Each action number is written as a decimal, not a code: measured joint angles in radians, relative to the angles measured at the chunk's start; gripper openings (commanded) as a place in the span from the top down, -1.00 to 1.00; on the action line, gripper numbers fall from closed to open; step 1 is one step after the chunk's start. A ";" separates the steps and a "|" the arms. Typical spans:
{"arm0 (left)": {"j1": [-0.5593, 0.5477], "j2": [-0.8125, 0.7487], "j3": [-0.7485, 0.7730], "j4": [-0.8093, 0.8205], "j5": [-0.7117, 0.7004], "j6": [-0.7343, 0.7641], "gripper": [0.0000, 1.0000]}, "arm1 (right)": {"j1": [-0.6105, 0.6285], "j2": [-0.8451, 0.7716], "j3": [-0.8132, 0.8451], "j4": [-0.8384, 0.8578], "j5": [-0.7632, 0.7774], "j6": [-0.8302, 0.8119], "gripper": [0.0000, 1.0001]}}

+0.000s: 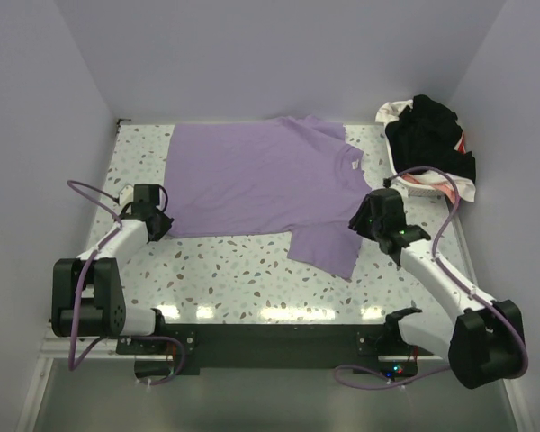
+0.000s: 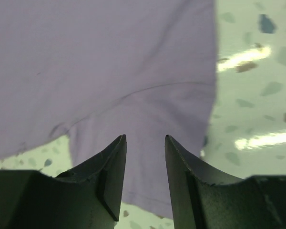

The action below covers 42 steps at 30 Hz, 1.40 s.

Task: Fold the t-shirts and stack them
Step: Flatten the tshirt out, then fold the tshirt

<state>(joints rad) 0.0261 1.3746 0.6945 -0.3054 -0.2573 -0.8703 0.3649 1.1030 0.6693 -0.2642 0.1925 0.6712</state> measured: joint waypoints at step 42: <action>0.000 0.000 -0.067 0.060 0.019 -0.001 1.00 | -0.274 0.113 -0.229 0.176 -0.249 0.116 0.24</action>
<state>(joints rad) 0.0261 1.3743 0.6273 -0.2455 -0.2382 -0.8715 0.0906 1.2160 0.4408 -0.0879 -0.0566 0.7876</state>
